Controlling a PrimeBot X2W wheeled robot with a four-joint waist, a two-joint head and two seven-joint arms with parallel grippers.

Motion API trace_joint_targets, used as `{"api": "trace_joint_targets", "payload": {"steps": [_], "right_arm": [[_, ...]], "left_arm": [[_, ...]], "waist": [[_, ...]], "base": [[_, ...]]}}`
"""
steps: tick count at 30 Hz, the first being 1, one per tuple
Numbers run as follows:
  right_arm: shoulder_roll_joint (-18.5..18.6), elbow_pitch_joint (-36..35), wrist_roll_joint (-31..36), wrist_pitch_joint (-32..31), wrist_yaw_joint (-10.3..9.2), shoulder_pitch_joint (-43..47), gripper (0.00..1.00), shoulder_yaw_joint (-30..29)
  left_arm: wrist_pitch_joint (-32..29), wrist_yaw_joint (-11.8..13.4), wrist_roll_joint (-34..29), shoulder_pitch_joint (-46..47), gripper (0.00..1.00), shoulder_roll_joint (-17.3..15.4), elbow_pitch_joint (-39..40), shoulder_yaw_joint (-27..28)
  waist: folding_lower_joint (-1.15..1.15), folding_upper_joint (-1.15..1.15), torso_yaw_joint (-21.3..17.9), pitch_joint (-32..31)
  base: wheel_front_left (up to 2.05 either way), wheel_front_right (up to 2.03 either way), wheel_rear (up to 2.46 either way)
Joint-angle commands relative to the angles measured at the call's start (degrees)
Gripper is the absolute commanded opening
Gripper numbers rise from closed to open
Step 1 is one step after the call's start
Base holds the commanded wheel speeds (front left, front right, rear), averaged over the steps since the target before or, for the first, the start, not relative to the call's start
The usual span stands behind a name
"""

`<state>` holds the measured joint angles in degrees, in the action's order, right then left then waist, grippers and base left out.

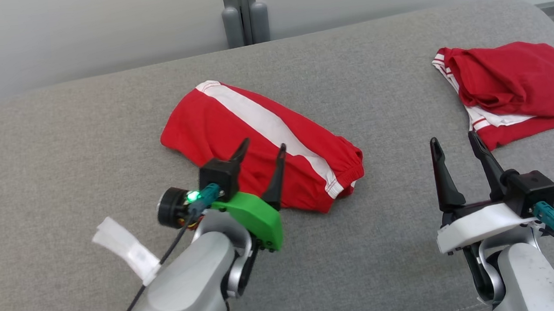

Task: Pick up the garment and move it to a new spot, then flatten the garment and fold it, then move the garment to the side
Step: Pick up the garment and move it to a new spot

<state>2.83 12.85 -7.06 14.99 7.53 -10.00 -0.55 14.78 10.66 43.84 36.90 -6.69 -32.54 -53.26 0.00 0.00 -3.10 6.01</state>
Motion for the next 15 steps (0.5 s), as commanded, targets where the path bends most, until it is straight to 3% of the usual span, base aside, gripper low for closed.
{"api": "trace_joint_targets", "payload": {"steps": [1,9,15], "right_arm": [[0.13,0.25,0.31,0.26,-0.09,0.49,1.00,-0.18],[0.13,1.39,0.26,-0.23,-0.09,2.40,1.00,0.99],[0.14,2.24,-0.12,-0.43,-0.09,3.79,1.00,1.90]], "left_arm": [[0.47,0.64,0.30,-1.63,1.00,-1.13,0.31,1.11],[0.34,1.94,-5.46,-12.97,1.00,-6.70,10.01,14.97],[0.35,1.41,-8.34,-22.80,1.00,-8.45,14.36,23.21]], "waist": [[0.00,0.00,1.27,-1.63],[0.00,0.00,4.13,-5.19],[0.00,0.00,5.32,-6.36]], "base": [[0.00,0.00,0.00],[0.00,0.00,0.00],[0.00,0.00,0.00]]}}
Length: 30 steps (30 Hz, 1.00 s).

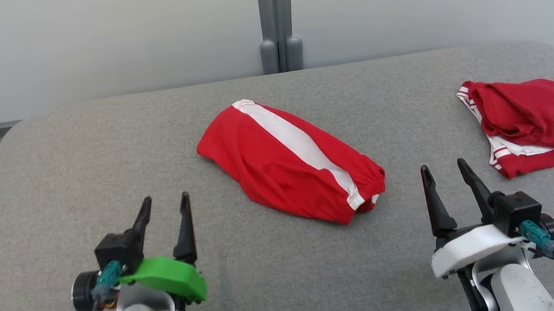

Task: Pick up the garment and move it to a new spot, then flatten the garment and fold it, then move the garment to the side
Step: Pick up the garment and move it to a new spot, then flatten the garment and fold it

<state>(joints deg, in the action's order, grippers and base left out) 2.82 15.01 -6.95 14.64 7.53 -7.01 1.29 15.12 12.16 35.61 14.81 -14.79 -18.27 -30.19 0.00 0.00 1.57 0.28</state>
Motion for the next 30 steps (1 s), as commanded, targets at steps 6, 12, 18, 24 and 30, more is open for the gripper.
{"api": "trace_joint_targets", "payload": {"steps": [6,12,18,24,30], "right_arm": [[0.15,0.68,-1.30,0.07,-0.09,2.19,1.00,0.78],[0.15,1.55,-2.73,0.29,-0.09,3.58,1.00,1.23],[0.15,2.34,-3.99,0.49,-0.09,4.59,1.00,2.09],[0.15,2.73,-4.04,0.52,-0.09,4.37,1.00,2.53],[0.14,2.93,-3.80,0.55,-0.09,3.95,1.00,2.63]], "left_arm": [[0.01,-1.89,-2.71,-8.07,1.00,0.14,3.20,5.59],[0.02,-3.87,-4.78,-12.70,1.00,1.95,4.86,10.47],[0.02,-5.17,-6.79,-15.11,1.00,3.46,5.14,12.99],[0.02,-6.15,-8.35,-15.78,1.00,4.39,4.91,14.65],[0.02,-7.03,-9.65,-15.81,1.00,5.43,4.41,15.87]], "waist": [[0.00,0.00,1.39,-1.45],[0.00,0.00,1.82,-2.12],[0.00,0.00,1.91,-2.53],[0.00,0.00,1.79,-2.43],[0.00,0.00,1.77,-2.19]], "base": [[0.00,0.00,0.00],[0.00,0.00,0.00],[0.00,0.00,0.00],[0.00,0.00,0.00],[0.00,0.00,0.00]]}}
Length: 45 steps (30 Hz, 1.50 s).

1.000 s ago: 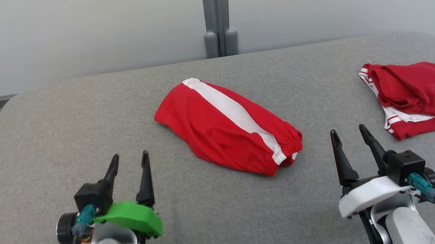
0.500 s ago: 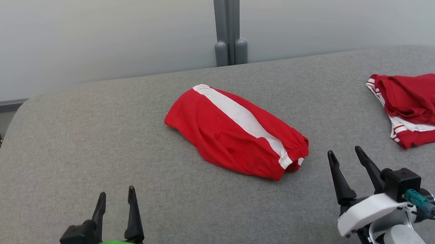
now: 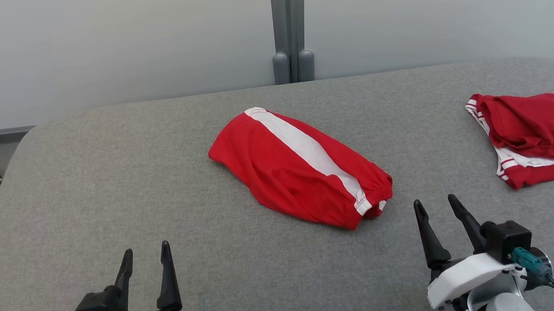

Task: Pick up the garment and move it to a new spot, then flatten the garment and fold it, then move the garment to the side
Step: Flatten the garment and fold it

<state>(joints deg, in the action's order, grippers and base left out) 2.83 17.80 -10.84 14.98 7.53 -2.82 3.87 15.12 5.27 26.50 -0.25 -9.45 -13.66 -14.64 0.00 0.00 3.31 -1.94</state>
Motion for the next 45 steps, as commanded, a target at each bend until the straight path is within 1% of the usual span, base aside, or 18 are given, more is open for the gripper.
{"api": "trace_joint_targets", "payload": {"steps": [1,4,5,9,11,15,19,20,21,22,23,26,29,33,37,40,42,45], "right_arm": [[0.14,0.22,0.00,0.21,-0.09,-0.30,1.00,0.06],[0.12,0.95,-0.47,0.23,-0.09,-0.52,1.00,1.08],[0.09,2.41,-2.31,0.11,-0.09,-0.73,1.00,2.93],[0.17,6.79,-6.89,0.00,-0.09,-2.22,1.00,7.23],[0.16,9.44,-7.72,0.06,-0.09,-3.83,1.00,8.78],[0.15,15.00,-8.41,0.15,-0.09,-7.54,1.00,10.12],[0.15,19.04,-8.30,0.23,-0.09,-11.31,1.00,9.38],[0.15,19.64,-7.88,0.24,-0.09,-12.11,0.61,9.01],[0.16,20.13,-7.57,0.25,-0.09,-12.53,0.38,8.79],[0.16,20.57,-7.34,0.25,-0.09,-12.86,0.27,8.55],[0.16,20.96,-7.16,0.25,-0.09,-13.17,0.00,8.40],[0.17,21.50,-6.51,0.26,-0.09,-14.04,0.00,7.96],[0.18,20.67,-5.65,0.26,-0.09,-13.99,0.00,6.96],[0.33,19.00,-2.23,0.26,-0.09,-13.75,0.00,4.01],[3.77,18.40,1.46,0.09,-0.09,-14.84,0.00,0.32],[6.82,18.70,3.50,-1.46,-0.09,-16.50,0.00,-2.12],[8.74,19.63,4.57,-2.70,-0.09,-17.77,0.00,-3.10],[10.11,21.61,5.11,-3.94,-0.09,-19.99,0.00,-3.25]], "left_arm": [[0.02,-0.31,-0.71,-0.75,1.00,0.25,-0.31,0.46],[0.02,-0.74,-1.07,-0.67,1.00,0.73,-0.61,0.71],[0.02,-1.06,-1.43,-0.48,1.00,0.98,-0.78,0.74],[0.02,-1.41,-2.12,0.23,1.00,1.65,-1.17,0.66],[0.02,-1.58,-2.51,0.50,1.00,1.80,-1.44,0.68],[0.02,-1.73,-2.99,1.23,1.00,2.06,-1.89,0.83],[0.01,-1.86,-3.32,1.57,1.00,2.19,-2.05,1.21],[0.02,-1.89,-3.43,1.61,1.00,2.24,-2.04,1.42],[0.02,-1.95,-3.49,1.63,1.00,2.28,-2.04,1.54],[0.02,-2.03,-3.59,1.58,1.00,2.35,-2.07,1.72],[0.02,-2.06,-3.64,1.52,1.00,2.38,-2.08,1.93],[0.02,-2.17,-3.85,1.27,1.00,2.52,-2.17,2.52],[0.02,-2.06,-3.91,0.81,1.00,2.73,-2.09,2.97],[0.02,-2.24,-4.33,0.55,1.00,3.16,-1.87,3.36],[0.02,-2.53,-4.66,0.92,1.00,3.84,-2.01,3.45],[0.02,-2.81,-4.86,1.61,1.00,4.15,-2.12,3.42],[0.02,-3.06,-5.07,2.14,1.00,4.33,-2.25,3.44],[0.02,-3.39,-5.40,2.57,1.00,4.59,-2.46,3.60]], "waist": [[0.00,0.00,0.07,0.08],[0.00,0.00,0.34,0.31],[0.00,0.00,0.78,0.61],[0.00,0.00,2.38,1.39],[0.00,0.00,3.34,1.82],[0.00,0.00,5.63,2.86],[0.00,0.00,7.67,3.78],[0.00,0.00,8.07,3.97],[0.00,0.00,8.34,4.08],[0.00,0.00,8.61,4.17],[0.00,0.00,8.72,4.22],[0.00,0.00,8.71,4.22],[0.00,0.00,7.90,4.07],[0.00,0.00,6.20,4.15],[0.00,0.00,5.01,4.60],[0.00,0.00,4.76,5.29],[0.00,0.00,4.86,5.79],[0.00,0.00,5.23,6.50]], "base": [[0.00,0.00,0.00],[0.00,0.00,0.00],[0.00,0.00,0.00],[0.00,0.00,0.00],[0.00,0.00,0.00],[0.00,0.00,0.00],[0.00,0.00,0.00],[0.00,0.00,0.00],[0.00,0.00,0.00],[0.00,0.00,0.00],[0.00,0.00,0.00],[0.00,0.00,0.00],[0.00,0.00,0.00],[0.00,0.00,0.00],[0.00,0.00,0.00],[0.00,0.00,0.00],[0.00,0.00,0.00],[0.00,0.00,0.00]]}}
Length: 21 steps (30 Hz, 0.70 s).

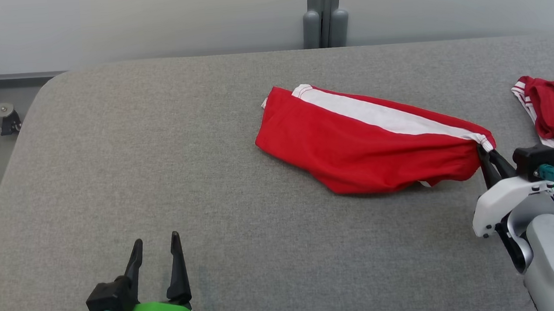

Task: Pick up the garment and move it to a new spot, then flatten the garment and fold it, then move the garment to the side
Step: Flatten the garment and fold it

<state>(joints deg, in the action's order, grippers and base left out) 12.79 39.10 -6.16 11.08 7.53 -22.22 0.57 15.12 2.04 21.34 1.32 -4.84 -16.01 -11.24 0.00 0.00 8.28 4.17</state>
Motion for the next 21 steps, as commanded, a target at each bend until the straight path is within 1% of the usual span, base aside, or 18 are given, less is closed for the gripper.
{"api": "trace_joint_targets", "payload": {"steps": [1,2,3,4,5,6,10,14,17,21], "right_arm": [[0.51,1.18,0.40,-0.09,-0.09,-1.57,0.00,0.17],[0.70,1.88,0.37,0.08,-0.09,-2.36,0.07,0.20],[0.89,2.93,0.38,0.31,-0.09,-3.22,0.44,0.25],[1.04,3.77,0.52,0.51,-0.09,-3.80,0.58,0.32],[1.10,4.77,0.59,0.75,-0.09,-4.56,0.91,0.41],[1.09,5.55,0.64,0.94,-0.09,-5.10,1.00,0.47],[1.10,8.22,0.39,2.07,-0.09,-6.40,1.00,0.75],[1.12,9.65,-0.32,3.21,-0.09,-5.20,1.00,0.66],[0.87,9.12,-0.89,3.74,-0.09,-3.91,1.00,0.20],[0.40,5.71,-1.27,4.07,-0.09,-1.50,1.00,-0.55]], "left_arm": [[0.02,-0.28,-0.38,1.09,1.00,0.06,-0.18,0.32],[0.02,-0.36,-0.43,1.20,1.00,0.12,-0.24,0.41],[0.02,-0.41,-0.57,1.32,1.00,0.20,-0.32,0.57],[0.02,-0.49,-0.65,1.43,1.00,0.27,-0.39,0.67],[0.02,-0.49,-0.79,1.59,1.00,0.35,-0.45,0.82],[0.02,-0.59,-0.85,1.68,1.00,0.40,-0.52,0.94],[0.02,-0.79,-1.08,1.55,1.00,0.67,-0.90,1.46],[0.02,-0.94,-1.43,0.73,1.00,0.90,-0.77,2.08],[0.02,-1.08,-1.67,0.27,1.00,0.98,-0.78,2.24],[0.02,-1.53,-2.44,1.24,1.00,0.66,-1.47,1.69]], "waist": [[0.00,0.00,0.43,0.64],[0.00,0.00,0.53,0.83],[0.00,0.00,0.64,1.02],[0.00,0.00,0.71,1.12],[0.00,0.00,0.78,1.21],[0.00,0.00,0.81,1.23],[0.00,0.00,0.63,0.81],[0.00,0.00,-0.39,-0.13],[0.00,0.00,-1.56,-0.75],[0.00,0.00,-3.57,-1.10]], "base": [[0.00,0.00,0.00],[0.00,0.00,0.00],[0.00,0.00,0.00],[0.00,0.00,0.00],[0.00,0.00,0.00],[0.00,0.00,0.00],[0.00,0.00,0.00],[0.00,0.00,0.00],[0.00,0.00,0.00],[0.00,0.00,0.00]]}}
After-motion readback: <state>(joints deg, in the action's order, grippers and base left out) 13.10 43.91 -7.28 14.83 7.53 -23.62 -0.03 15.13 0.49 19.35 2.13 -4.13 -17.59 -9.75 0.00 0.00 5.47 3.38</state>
